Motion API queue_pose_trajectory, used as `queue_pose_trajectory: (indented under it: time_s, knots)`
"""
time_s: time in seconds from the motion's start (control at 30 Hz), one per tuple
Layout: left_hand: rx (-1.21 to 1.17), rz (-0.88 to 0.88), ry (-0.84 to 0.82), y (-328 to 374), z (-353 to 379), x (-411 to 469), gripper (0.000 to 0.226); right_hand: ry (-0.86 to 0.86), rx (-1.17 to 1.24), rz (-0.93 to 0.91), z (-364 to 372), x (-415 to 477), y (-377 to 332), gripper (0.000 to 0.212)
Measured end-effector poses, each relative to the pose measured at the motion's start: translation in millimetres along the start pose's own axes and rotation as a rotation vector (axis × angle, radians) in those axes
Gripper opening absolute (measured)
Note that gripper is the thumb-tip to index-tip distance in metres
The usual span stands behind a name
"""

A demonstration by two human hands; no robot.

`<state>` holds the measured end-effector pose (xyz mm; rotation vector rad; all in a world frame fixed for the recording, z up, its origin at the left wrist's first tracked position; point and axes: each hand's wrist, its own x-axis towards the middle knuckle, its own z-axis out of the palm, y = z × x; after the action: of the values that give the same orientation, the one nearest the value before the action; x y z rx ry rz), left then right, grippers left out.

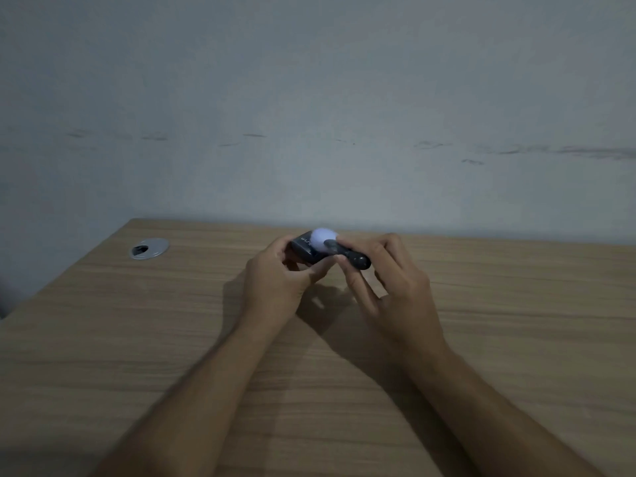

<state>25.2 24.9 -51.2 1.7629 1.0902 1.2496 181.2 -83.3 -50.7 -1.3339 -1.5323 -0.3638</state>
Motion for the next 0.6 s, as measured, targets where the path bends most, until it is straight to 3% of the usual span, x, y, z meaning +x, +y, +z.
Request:
queue_pose_trajectory:
  time_s: [0.17, 0.3, 0.6]
  knots:
    - [0.025, 0.018, -0.001, 1.0, -1.1, 0.4, 0.032, -0.014, -0.009, -0.026, 7.6, -1.7, -1.8, 0.032]
    - [-0.031, 0.007, 0.001, 4.4, -1.1, -2.2, 0.045, 0.045, -0.049, 0.004, 2.8, -0.2, 2.2, 0.033]
    - [-0.056, -0.04, 0.009, 1.2, -2.1, -0.7, 0.038, 0.015, -0.052, 0.016, 7.3, -2.1, 2.3, 0.033]
